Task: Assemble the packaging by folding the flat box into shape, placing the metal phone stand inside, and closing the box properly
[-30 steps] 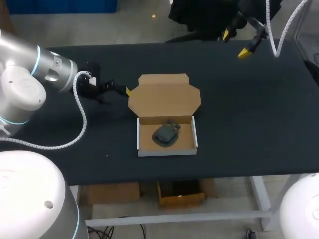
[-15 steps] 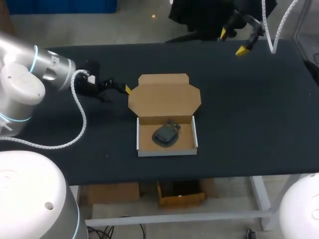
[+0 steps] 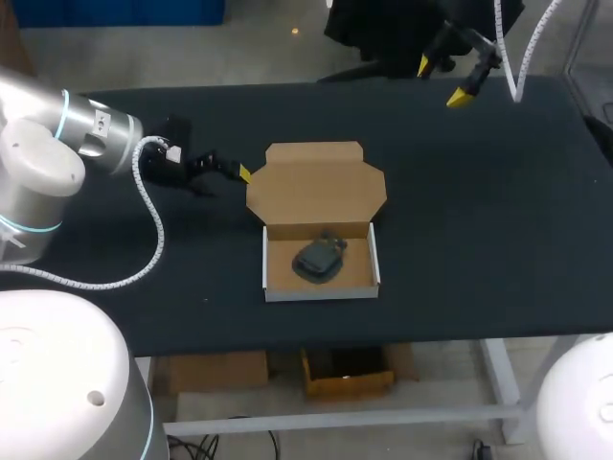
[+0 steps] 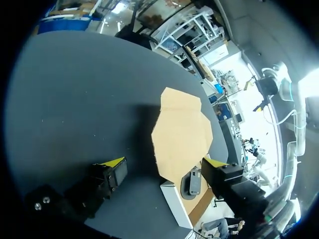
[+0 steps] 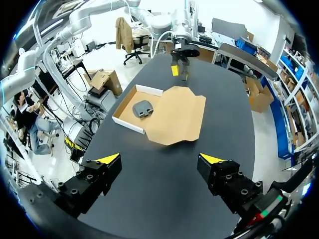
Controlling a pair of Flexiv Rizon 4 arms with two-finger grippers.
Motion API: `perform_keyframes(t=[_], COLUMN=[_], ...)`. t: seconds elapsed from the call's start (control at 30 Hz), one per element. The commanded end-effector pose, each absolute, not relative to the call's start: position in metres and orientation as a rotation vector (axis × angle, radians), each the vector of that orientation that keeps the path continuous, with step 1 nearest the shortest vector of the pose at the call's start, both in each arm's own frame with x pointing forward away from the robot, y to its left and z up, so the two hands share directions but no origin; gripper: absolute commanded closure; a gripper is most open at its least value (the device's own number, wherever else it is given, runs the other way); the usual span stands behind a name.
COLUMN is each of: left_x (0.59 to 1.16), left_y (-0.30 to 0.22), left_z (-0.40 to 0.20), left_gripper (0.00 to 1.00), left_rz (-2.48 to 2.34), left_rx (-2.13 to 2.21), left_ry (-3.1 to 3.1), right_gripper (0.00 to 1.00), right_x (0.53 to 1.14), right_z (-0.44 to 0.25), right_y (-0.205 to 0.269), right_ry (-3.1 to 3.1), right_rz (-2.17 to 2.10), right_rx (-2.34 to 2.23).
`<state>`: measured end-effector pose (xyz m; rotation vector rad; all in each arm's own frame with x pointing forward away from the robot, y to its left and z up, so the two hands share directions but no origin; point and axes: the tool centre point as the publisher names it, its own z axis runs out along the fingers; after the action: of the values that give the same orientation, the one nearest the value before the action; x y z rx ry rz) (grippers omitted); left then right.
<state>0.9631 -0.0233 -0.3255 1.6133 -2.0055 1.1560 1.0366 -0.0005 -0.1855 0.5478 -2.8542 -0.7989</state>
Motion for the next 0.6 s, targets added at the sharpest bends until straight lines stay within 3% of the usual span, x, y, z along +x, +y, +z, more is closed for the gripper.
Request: perform_keyframes(t=[0.03,0.6], left_x=[0.965,0.976], left_y=[-0.017,0.001], left_z=[-0.328,-0.335], left_gripper=[0.00,0.00], left_rz=[1.158,1.113], left_rx=[1.594,1.569], left_ry=[-1.999,-1.981], right_gripper=[0.00,0.00], right_x=[1.040,1.040], right_z=[-0.184,-0.184], right_y=[-0.002,-0.002], right_ry=[-2.841,-2.841], right_rz=[-0.801,-0.801], right_rx=[0.553,0.553])
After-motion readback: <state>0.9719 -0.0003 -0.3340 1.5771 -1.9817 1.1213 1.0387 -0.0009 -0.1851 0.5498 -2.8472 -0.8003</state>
